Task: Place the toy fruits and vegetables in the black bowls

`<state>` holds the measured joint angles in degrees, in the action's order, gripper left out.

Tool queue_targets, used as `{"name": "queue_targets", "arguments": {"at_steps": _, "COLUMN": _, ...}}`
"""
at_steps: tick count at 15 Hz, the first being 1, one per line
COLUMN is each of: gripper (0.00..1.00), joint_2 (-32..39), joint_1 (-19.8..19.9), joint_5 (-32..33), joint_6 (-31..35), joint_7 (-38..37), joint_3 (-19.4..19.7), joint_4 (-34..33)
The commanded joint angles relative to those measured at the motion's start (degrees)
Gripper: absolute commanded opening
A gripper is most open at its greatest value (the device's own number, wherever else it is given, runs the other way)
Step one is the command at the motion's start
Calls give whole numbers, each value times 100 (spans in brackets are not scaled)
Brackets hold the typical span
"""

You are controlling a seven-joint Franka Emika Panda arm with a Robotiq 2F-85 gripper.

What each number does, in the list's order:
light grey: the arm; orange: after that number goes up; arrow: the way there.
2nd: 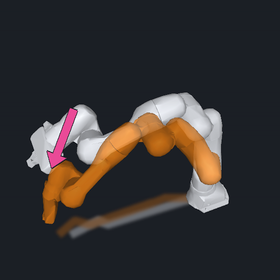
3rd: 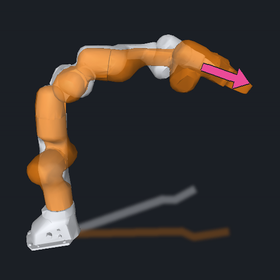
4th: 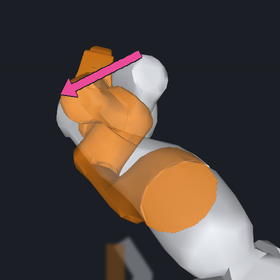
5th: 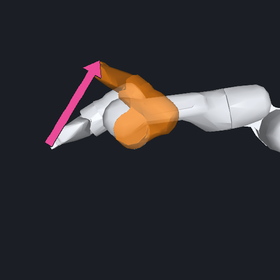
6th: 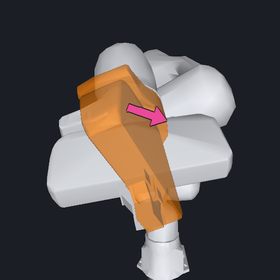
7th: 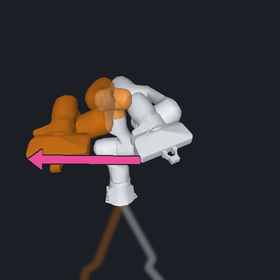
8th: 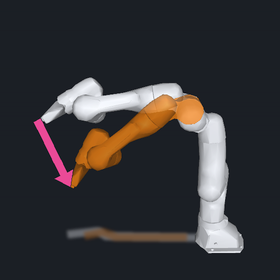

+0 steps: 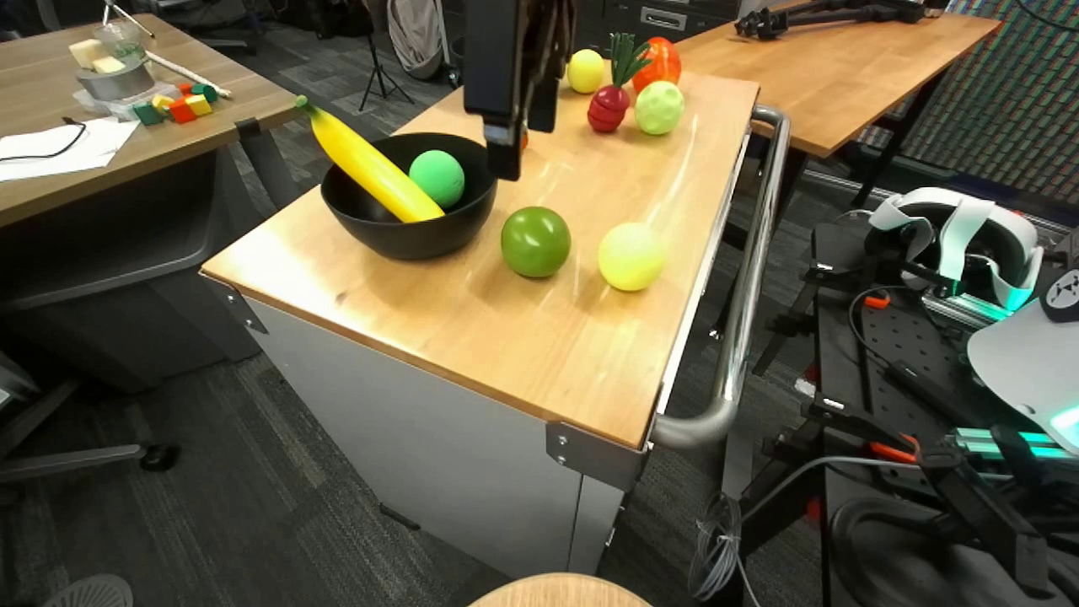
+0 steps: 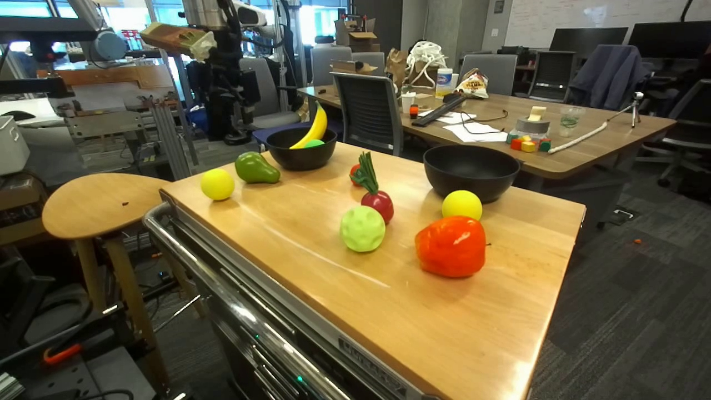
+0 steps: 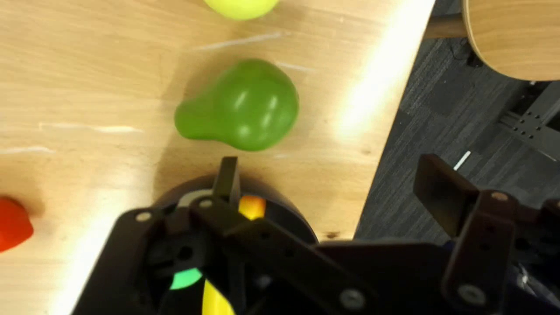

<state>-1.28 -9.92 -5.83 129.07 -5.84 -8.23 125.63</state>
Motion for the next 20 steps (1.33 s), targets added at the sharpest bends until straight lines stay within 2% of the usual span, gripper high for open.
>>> {"name": "queue_targets", "arguments": {"at_steps": 1, "gripper": 100, "joint_2": -86, "joint_1": 86, "joint_5": 313, "joint_6": 28, "joint_7": -213, "joint_3": 1, "joint_4": 371}}
{"name": "queue_targets", "arguments": {"at_steps": 6, "gripper": 100, "joint_2": 147, "joint_1": 167, "joint_5": 806, "joint_6": 98, "joint_7": -646, "joint_3": 74, "joint_4": 530}}
{"name": "queue_targets", "arguments": {"at_steps": 13, "gripper": 100, "joint_2": 902, "joint_1": 246, "joint_5": 452, "joint_6": 899, "joint_7": -699, "joint_3": 175, "joint_4": 387}}
{"name": "queue_targets", "arguments": {"at_steps": 20, "gripper": 100, "joint_2": 1180, "joint_1": 220, "joint_5": 369, "joint_6": 1185, "joint_7": -620, "joint_3": 179, "joint_4": 366}}
